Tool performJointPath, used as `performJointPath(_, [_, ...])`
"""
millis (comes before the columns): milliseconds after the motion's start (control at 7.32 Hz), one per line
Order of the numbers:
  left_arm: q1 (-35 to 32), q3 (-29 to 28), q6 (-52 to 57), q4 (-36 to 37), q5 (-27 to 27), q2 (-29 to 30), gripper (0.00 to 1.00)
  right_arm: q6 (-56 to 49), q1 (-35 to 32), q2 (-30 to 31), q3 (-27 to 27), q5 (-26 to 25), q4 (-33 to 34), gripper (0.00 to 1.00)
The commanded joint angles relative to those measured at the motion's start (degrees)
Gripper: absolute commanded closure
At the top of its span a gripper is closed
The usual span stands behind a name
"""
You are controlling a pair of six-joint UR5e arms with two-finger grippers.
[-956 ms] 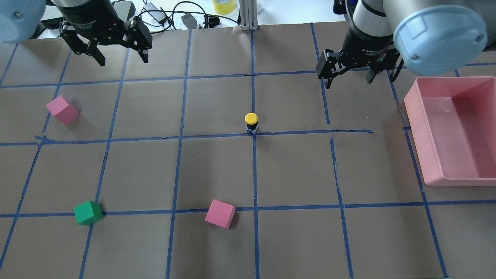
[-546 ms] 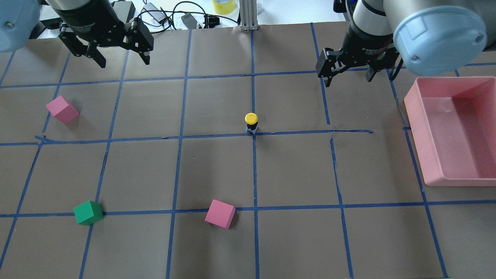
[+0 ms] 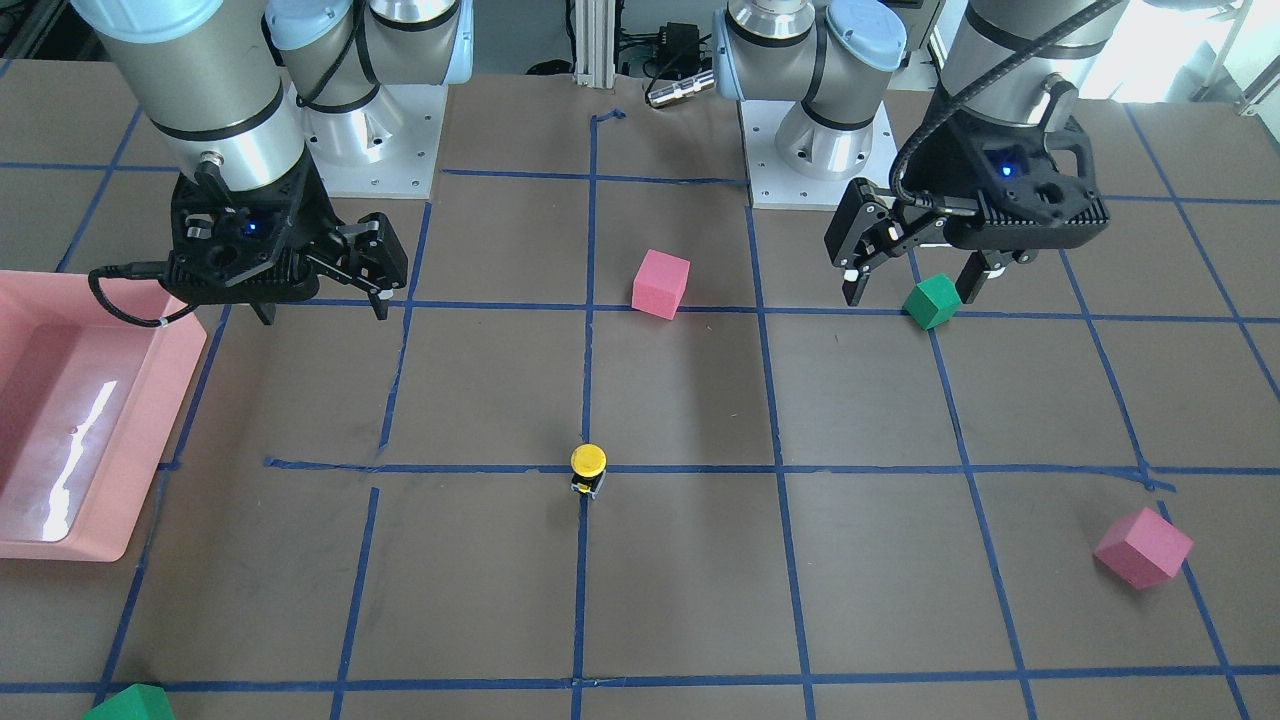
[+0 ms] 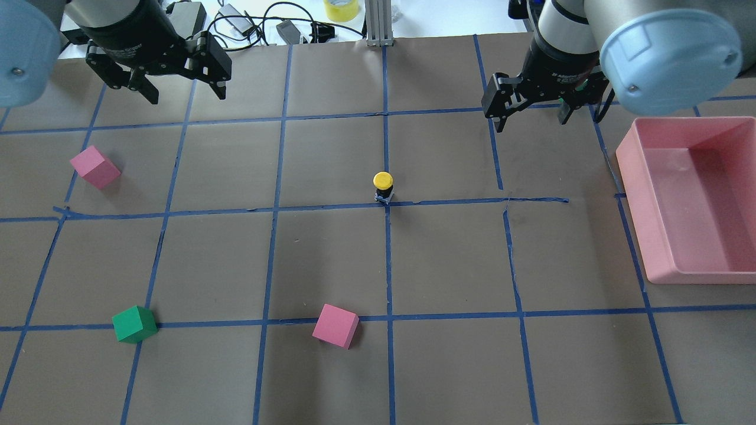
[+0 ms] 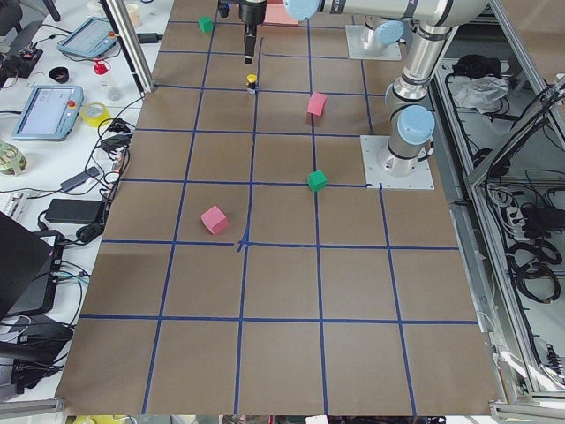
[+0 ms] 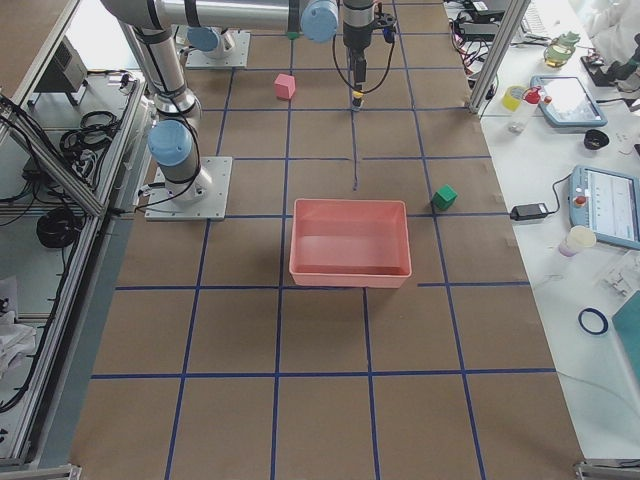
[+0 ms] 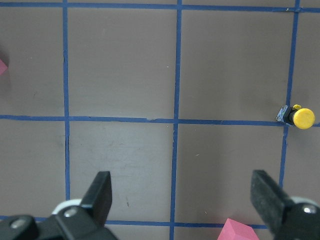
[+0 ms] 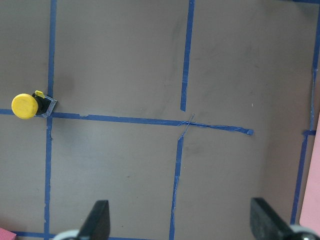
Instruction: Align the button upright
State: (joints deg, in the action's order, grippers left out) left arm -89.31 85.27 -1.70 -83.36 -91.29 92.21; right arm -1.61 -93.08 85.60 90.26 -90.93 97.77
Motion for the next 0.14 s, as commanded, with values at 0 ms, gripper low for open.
performJointPath(0, [0.3, 1.1, 0.2, 0.9, -0.2, -0.4, 0.0, 0.0, 0.0, 0.0, 0.0, 0.1, 0.0, 0.0])
